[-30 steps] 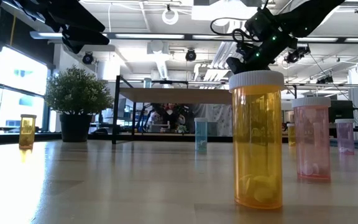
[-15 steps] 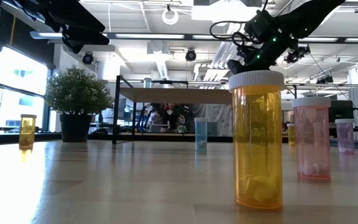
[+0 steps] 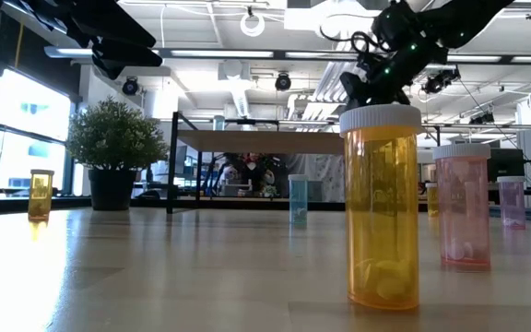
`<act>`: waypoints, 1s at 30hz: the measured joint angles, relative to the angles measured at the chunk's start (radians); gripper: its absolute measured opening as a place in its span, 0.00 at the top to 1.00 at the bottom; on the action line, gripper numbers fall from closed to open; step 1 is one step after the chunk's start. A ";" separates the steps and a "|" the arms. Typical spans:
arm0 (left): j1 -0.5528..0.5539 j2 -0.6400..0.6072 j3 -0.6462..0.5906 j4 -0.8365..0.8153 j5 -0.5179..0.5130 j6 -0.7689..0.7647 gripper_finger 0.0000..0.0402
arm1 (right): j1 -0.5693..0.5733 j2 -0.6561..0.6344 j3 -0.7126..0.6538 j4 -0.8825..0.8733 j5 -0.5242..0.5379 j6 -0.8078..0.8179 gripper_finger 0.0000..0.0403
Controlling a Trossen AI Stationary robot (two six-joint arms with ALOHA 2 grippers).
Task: Pick and place medicine bottles onto shelf by color
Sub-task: Put the bottom left pink pill bottle on the shelf
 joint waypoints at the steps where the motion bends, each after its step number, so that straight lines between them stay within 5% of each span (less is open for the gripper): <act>1: 0.000 0.000 0.000 0.000 0.000 0.000 0.55 | 0.000 -0.007 0.000 0.013 0.000 -0.003 0.54; 16: -0.032 -0.005 0.000 -0.085 -0.004 -0.110 0.55 | 0.113 -0.190 0.066 -0.045 -0.065 -0.015 0.54; 30: -0.342 0.000 0.000 -0.177 -0.007 -0.210 0.55 | 0.456 -0.283 0.066 -0.190 -0.064 0.113 0.54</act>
